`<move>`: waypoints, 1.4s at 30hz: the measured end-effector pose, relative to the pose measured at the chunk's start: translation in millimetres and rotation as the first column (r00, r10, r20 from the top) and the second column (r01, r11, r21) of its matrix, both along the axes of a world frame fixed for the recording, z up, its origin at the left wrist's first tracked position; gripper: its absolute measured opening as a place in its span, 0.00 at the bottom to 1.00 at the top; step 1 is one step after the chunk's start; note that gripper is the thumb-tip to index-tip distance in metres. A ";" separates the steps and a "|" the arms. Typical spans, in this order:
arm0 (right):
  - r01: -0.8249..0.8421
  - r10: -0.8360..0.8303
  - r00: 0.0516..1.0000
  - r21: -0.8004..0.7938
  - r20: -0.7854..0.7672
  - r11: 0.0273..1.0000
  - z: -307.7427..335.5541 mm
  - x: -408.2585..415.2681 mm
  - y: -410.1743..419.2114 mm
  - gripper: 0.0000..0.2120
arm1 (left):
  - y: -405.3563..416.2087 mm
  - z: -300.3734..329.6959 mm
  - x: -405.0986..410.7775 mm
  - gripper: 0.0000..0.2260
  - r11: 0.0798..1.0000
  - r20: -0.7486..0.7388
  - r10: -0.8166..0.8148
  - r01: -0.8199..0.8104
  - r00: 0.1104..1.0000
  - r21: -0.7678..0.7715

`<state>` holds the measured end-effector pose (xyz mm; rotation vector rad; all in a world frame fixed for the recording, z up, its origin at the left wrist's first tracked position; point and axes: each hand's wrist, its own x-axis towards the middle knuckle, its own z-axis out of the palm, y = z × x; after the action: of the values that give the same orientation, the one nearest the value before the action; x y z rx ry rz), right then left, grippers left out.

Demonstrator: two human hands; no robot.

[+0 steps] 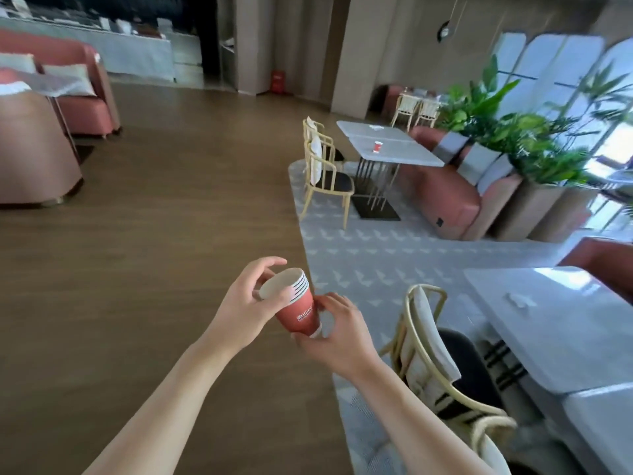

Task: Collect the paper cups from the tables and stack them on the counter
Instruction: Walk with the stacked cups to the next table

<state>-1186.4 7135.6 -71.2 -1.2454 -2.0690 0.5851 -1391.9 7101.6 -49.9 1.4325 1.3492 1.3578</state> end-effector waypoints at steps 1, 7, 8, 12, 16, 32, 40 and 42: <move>0.012 -0.012 1.000 0.003 0.003 1.000 0.8 -0.6 0.6 0.22 | 3.3 -1.1 -0.4 0.26 1.000 0.016 -0.012 0.012 1.000 0.004; 0.056 -0.056 0.998 -0.027 0.014 0.998 1.6 -4.2 18.2 0.22 | 29.2 -4.5 -3.3 0.25 0.998 0.057 -0.051 0.050 0.997 0.023; 0.053 -0.052 0.998 -0.028 0.016 0.998 0.5 -5.5 23.2 0.22 | 33.7 -5.6 -4.2 0.24 0.998 0.058 -0.056 0.054 0.997 0.023; 0.030 -0.030 1.000 -0.032 0.001 0.999 -7.9 -15.4 48.5 0.21 | 50.8 -10.1 -11.8 0.24 0.999 0.054 -0.032 0.031 0.998 0.023; -0.044 0.044 0.999 -0.034 -0.023 0.998 -18.7 -30.6 87.1 0.23 | 74.7 -13.0 -25.6 0.22 0.999 0.003 0.039 -0.039 0.999 0.001; -0.182 0.181 0.962 0.015 -0.203 0.983 -28.6 26.7 331.2 0.22 | 292.3 12.2 38.8 0.22 0.988 -0.287 0.149 -0.151 0.946 0.016; -0.021 0.012 0.975 -0.039 -0.223 0.999 -43.8 102.3 419.9 0.23 | 420.0 6.1 102.6 0.27 1.000 -0.514 0.020 -0.014 0.857 0.015; 0.034 -0.048 0.975 -0.068 -0.216 0.997 -48.9 120.1 438.7 0.24 | 452.8 -1.0 117.2 0.26 0.999 -0.534 -0.039 0.045 0.845 0.000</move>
<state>-1066.4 7574.3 -120.1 -1.2002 -1.8523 0.7400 -1274.6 7554.3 -50.8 1.9304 1.6387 0.9645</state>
